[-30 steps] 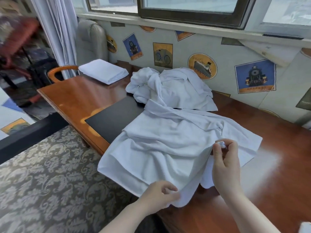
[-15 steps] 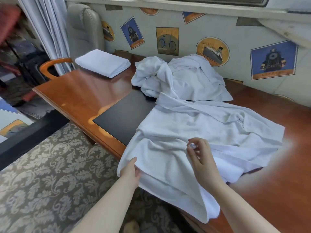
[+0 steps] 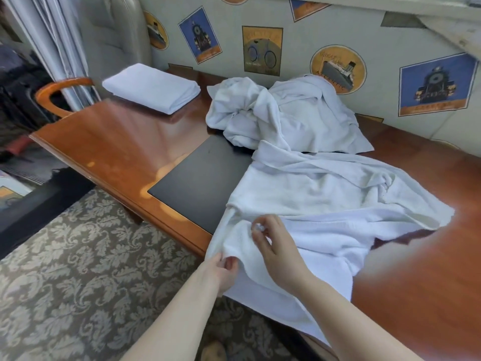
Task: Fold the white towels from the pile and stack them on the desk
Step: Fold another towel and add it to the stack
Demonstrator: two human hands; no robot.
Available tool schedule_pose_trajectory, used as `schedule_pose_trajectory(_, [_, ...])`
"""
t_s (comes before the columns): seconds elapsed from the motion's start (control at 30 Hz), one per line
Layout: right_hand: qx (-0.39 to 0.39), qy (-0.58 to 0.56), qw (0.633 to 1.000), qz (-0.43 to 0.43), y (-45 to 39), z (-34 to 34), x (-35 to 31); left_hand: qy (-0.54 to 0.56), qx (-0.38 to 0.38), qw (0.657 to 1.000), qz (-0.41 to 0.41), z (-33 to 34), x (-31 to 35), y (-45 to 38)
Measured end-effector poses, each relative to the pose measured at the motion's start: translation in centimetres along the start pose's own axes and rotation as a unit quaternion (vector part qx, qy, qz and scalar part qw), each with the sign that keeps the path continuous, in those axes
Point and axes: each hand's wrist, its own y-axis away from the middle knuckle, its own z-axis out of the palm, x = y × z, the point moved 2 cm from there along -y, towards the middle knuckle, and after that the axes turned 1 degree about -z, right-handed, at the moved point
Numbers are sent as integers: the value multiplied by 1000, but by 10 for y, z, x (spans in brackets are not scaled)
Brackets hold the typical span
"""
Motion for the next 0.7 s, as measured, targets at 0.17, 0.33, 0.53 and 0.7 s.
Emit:
schedule_pose_trajectory(0.17, [-79,29,996,8,-39,28,-10,-30,-102,994,28,-19,6,-7])
schedule_pose_trajectory(0.33, [-185,94,976,70,-50,45,12,-115,-160,980,38,-30,41,3])
schedule_pose_trajectory(0.53, [-259,153,953,37,-70,62,7,-176,-125,973,85,-36,64,0])
schedule_pose_trajectory(0.7, [-340,158,927,10,-80,73,-4,-356,18,880,315,-44,75,-5])
